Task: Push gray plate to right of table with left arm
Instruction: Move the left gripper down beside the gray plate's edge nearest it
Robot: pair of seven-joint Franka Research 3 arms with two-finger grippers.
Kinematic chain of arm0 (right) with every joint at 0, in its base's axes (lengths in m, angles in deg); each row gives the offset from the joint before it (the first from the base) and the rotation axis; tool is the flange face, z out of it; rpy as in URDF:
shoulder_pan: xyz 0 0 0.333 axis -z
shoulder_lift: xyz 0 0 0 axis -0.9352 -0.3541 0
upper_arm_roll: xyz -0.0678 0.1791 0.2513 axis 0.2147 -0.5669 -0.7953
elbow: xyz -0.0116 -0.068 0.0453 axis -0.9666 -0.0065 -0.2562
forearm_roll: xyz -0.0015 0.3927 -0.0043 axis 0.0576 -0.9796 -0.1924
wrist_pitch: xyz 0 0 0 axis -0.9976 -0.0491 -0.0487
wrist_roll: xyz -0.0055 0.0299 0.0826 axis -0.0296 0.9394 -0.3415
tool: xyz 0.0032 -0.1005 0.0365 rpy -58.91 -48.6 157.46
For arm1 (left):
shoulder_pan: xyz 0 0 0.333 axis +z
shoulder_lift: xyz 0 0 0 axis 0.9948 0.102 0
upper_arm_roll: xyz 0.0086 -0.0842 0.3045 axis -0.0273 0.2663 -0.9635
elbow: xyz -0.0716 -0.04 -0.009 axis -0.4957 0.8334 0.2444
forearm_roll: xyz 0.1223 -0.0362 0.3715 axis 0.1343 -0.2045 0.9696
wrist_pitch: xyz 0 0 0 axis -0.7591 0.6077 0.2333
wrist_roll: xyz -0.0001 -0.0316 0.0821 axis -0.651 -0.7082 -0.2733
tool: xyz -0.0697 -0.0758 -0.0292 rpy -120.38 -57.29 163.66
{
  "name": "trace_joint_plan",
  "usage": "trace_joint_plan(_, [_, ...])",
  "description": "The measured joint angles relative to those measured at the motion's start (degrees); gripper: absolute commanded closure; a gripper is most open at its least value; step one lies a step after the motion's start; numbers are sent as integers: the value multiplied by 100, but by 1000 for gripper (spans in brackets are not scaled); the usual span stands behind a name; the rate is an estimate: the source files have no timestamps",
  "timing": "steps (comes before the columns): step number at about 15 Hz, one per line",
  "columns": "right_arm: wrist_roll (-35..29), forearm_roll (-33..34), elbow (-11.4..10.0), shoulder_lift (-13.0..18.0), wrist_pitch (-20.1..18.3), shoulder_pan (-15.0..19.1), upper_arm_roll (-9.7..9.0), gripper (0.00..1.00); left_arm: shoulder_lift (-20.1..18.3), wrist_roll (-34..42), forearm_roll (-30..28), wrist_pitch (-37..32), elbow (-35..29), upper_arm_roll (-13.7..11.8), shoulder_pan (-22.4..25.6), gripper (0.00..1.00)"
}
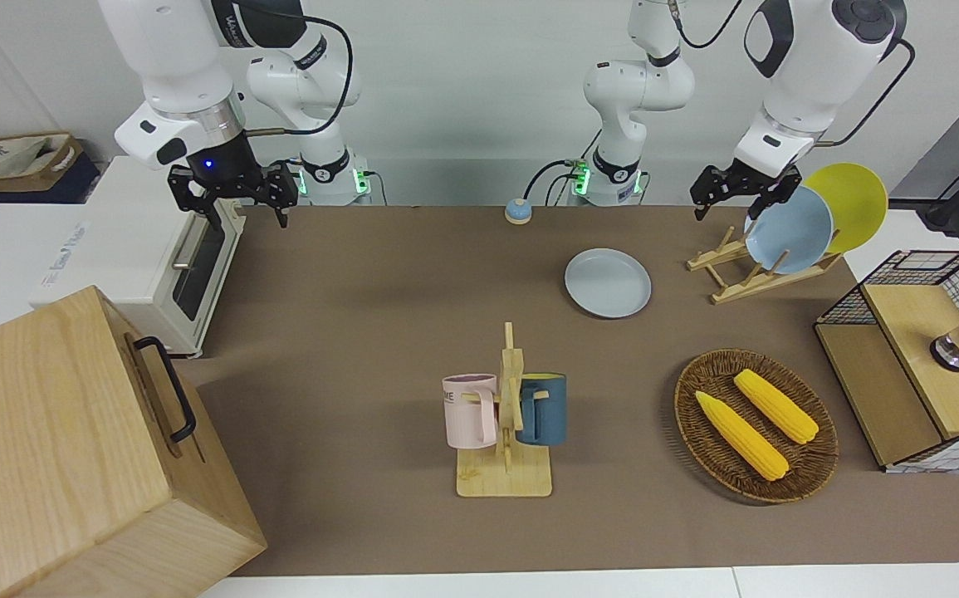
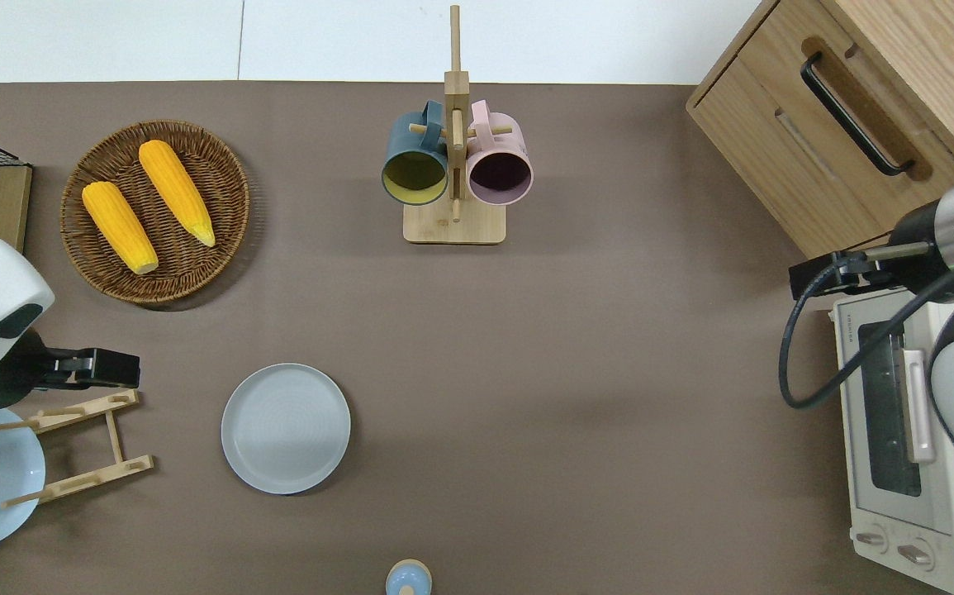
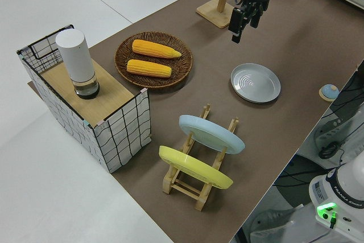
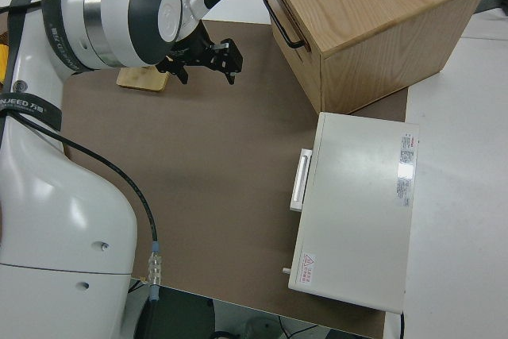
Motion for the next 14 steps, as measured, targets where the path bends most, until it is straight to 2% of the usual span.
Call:
trace_joint_plan(5, [0, 0, 0, 0, 0, 0, 0, 17, -364, -43, -10, 1314, -1427, 27, 0, 5])
trace_joint_plan(14, [0, 0, 0, 0, 0, 0, 0, 17, -541, -49, -64, 3026, -2903, 43, -11, 5])
